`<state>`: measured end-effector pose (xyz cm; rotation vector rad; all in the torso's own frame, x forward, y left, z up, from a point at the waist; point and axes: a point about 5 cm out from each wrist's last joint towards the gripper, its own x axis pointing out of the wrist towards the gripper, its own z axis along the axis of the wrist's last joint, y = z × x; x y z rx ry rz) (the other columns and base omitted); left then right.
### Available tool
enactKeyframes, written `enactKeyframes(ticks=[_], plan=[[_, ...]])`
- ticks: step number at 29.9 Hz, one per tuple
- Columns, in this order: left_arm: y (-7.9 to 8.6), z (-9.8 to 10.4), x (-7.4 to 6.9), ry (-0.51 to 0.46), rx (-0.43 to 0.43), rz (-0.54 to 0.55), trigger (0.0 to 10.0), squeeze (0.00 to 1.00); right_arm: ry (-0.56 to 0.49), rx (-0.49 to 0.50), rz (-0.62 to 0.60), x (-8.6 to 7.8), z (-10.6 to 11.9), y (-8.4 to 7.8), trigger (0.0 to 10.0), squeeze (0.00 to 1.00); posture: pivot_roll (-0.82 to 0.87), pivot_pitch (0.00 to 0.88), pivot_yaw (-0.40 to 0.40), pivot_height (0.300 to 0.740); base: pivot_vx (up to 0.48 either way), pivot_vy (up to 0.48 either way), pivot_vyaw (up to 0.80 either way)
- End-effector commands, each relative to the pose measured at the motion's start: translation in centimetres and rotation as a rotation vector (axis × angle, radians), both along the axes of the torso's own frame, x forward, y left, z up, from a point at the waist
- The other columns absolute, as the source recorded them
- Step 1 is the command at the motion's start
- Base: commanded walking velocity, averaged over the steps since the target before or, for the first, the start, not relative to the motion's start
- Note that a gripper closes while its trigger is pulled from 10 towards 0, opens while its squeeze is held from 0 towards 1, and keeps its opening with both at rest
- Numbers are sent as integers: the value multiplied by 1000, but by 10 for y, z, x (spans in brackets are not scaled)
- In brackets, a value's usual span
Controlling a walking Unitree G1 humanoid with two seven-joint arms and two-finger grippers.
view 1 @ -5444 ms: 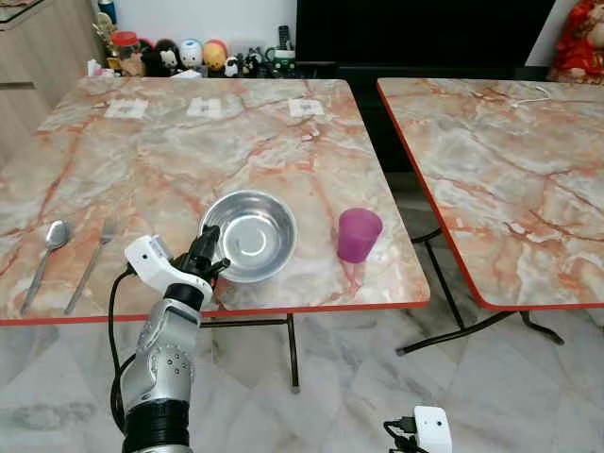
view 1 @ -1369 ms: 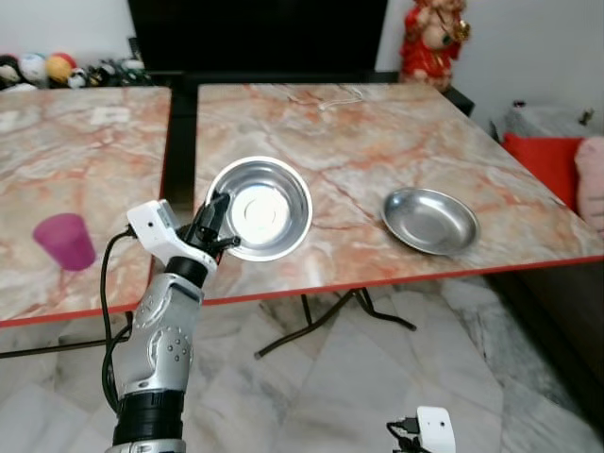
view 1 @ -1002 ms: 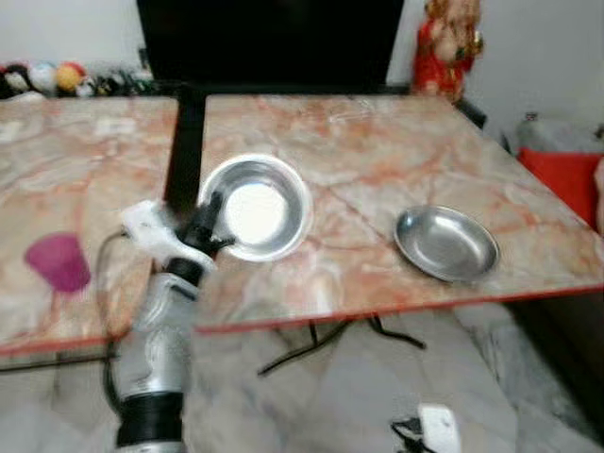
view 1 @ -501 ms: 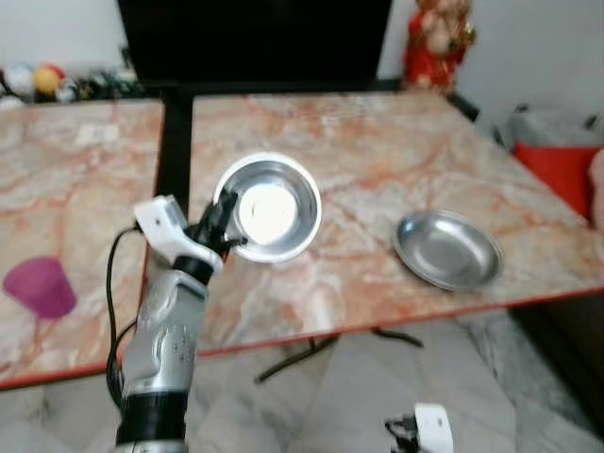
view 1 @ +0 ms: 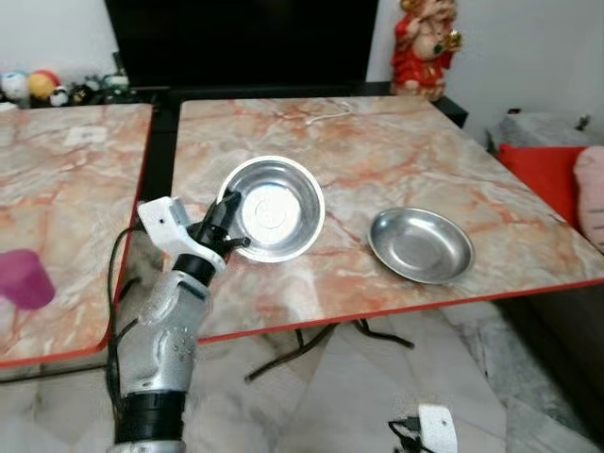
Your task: Setting the table
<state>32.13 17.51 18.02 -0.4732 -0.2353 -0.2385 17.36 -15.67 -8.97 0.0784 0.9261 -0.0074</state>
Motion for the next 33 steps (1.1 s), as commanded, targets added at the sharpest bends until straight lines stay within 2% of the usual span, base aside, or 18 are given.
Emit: enactKeyframes(ticks=[1, 7, 12, 18, 28, 33], plan=[[-11, 3, 3, -4, 12, -39, 10000, 0, 0, -18, -32, -2, 0, -10, 10000, 0, 104, 0, -29, 740, 0, -341, 0], [-17, 4, 5, -3, 23, -76, 10000, 0, 0, -16, -42, -2, -1, -8, 10000, 0, 101, 0, -19, 740, 0, -321, 0], [-25, -1, 6, 33, 72, -132, 10000, 0, 1, -15, -47, -3, -1, -8, 10000, 0, 100, 0, -17, 740, 0, -49, 0], [-19, -4, 5, 38, 66, -105, 10000, 0, 6, -14, -51, -4, -1, -9, 10000, 0, 103, 0, -25, 740, 0, 0, 0], [-18, -3, 5, 38, 69, -105, 10000, 0, 17, -15, -42, -4, -2, -9, 10000, 0, 102, 0, -28, 740, 0, 0, -752], [-14, -5, 7, 47, 120, -57, 10000, 0, 16, -15, -43, -4, -1, -8, 10000, 0, 98, 0, -25, 740, 0, -278, -746]])
